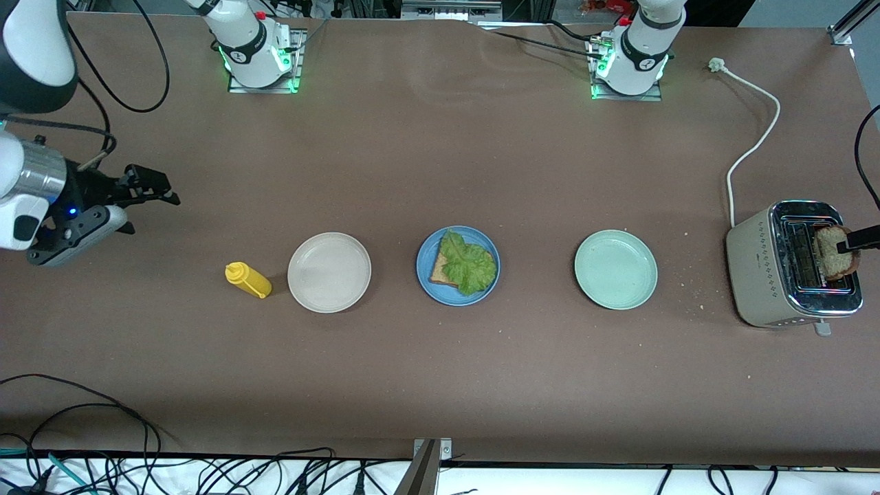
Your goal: Make sandwich in blue plate with both arms
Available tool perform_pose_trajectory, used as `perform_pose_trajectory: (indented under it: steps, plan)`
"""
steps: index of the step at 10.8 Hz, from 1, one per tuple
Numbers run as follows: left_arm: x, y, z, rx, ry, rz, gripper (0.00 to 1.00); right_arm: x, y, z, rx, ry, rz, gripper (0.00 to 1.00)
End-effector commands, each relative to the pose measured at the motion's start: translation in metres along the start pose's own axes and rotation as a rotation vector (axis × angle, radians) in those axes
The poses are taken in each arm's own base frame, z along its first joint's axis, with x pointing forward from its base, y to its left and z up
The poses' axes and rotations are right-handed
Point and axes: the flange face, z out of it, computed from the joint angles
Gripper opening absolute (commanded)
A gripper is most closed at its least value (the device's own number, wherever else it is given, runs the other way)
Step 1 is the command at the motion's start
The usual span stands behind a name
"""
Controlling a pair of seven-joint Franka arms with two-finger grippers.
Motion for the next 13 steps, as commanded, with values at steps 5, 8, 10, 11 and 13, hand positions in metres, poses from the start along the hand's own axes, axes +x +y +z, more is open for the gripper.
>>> perform_pose_trajectory:
  steps: [5,8,10,11,13]
  plan:
    - [0.001,0.0,0.018,-0.034,-0.066,0.025,0.01,-0.052,-0.063,-0.034,-0.183,-0.039,0.237,1.0]
    - [-0.003,0.0,0.016,-0.045,-0.092,0.027,0.0,-0.066,-0.02,-0.047,-0.213,-0.003,0.333,1.0]
    - [-0.005,0.0,0.002,-0.04,-0.082,0.025,0.0,-0.083,0.01,-0.054,-0.208,0.013,0.401,1.0]
    - [-0.007,0.001,-0.021,-0.019,-0.054,0.031,0.0,-0.087,0.016,-0.055,-0.206,0.012,0.435,1.0]
    - [-0.009,0.009,-0.063,-0.013,-0.042,0.088,0.0,-0.088,0.012,-0.056,-0.204,0.004,0.449,1.0]
